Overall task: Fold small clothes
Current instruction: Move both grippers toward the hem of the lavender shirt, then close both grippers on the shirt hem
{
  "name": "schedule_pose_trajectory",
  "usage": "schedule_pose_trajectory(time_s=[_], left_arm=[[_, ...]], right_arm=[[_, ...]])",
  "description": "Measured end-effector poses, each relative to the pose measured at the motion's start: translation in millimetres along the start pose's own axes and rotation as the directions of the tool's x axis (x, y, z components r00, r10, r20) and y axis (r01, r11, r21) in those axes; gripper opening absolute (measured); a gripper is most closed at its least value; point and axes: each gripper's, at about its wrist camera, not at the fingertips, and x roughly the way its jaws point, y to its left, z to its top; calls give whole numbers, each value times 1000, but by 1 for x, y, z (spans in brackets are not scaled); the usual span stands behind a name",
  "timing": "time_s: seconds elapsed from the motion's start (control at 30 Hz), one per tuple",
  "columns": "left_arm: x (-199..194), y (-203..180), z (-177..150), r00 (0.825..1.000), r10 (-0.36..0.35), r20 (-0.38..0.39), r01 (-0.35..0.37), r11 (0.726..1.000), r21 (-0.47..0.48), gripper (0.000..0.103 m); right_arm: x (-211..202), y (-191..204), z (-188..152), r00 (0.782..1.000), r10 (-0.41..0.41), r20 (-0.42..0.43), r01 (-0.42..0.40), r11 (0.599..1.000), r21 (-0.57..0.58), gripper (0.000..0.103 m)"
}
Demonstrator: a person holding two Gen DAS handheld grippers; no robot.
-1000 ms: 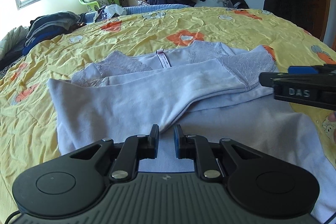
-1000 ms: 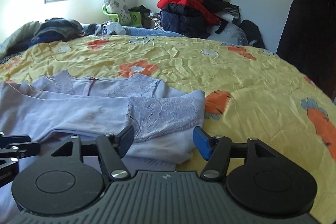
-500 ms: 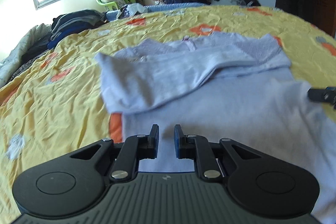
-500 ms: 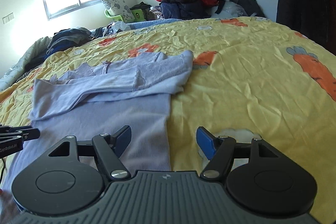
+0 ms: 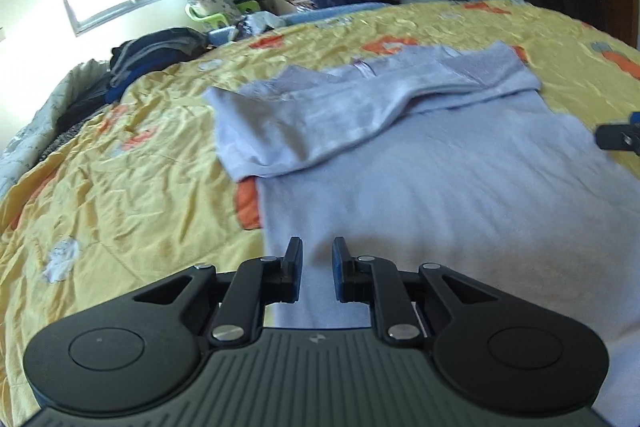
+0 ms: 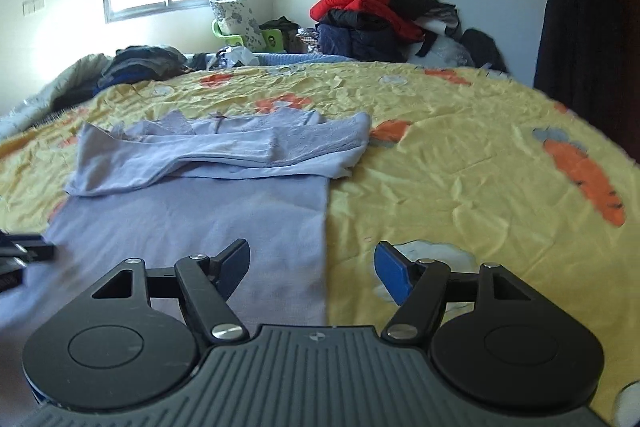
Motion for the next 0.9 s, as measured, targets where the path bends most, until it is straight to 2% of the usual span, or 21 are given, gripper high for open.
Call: schedule_pose_trajectory(time_s=[0.03, 0.1, 0.13, 0.27, 0.37, 0.43, 0.5, 0.6, 0.7, 0.8, 0.83, 0.9], left_arm=[[0, 6, -1, 1000, 0, -6, 0, 1000, -24, 24], [3, 12, -3, 999, -35, -37, 33, 998, -53, 29], [3, 14, -6, 997, -60, -40, 57, 997, -56, 29], [-11, 16, -11, 998, -56, -20, 56, 998, -9, 30], [-21, 23, -15, 993, -112, -29, 111, 994, -14, 47], [-30, 31, -19, 986, -165, -38, 164, 986, -30, 68], [-40, 40, -23, 976, -210, -47, 209, 977, -40, 71], [-51, 54, -31, 954, -285, -96, 282, 958, -43, 71], [-54, 66, -40, 923, -345, -168, 338, 939, -70, 71], [-52, 76, -51, 881, -414, -230, 395, 910, -124, 71], [-50, 79, -54, 862, -445, -242, 421, 895, -148, 71], [-52, 82, -59, 847, -476, -237, 447, 879, -166, 71]], right_arm=[[0, -1, -1, 1000, -22, -5, 22, 1000, -19, 76], [4, -5, -3, 999, -22, -32, 22, 1000, -13, 78], [5, -6, -5, 999, -3, -46, 3, 1000, -2, 78], [-10, -7, -6, 999, 31, -32, -31, 999, -5, 78], [-26, -14, -3, 996, 74, -49, -73, 997, 13, 78], [-36, -22, -4, 990, 117, -84, -115, 993, 31, 78], [-45, -30, -8, 976, 171, -132, -164, 984, 62, 78], [-60, -43, -21, 941, 270, -204, -249, 961, 122, 78], [-73, -52, -30, 918, 315, -241, -284, 946, 157, 77], [-78, -56, -36, 882, 385, -270, -348, 921, 176, 75], [-77, -57, -38, 864, 412, -289, -370, 909, 189, 73], [-72, -58, -43, 833, 450, -323, -395, 891, 222, 66]])
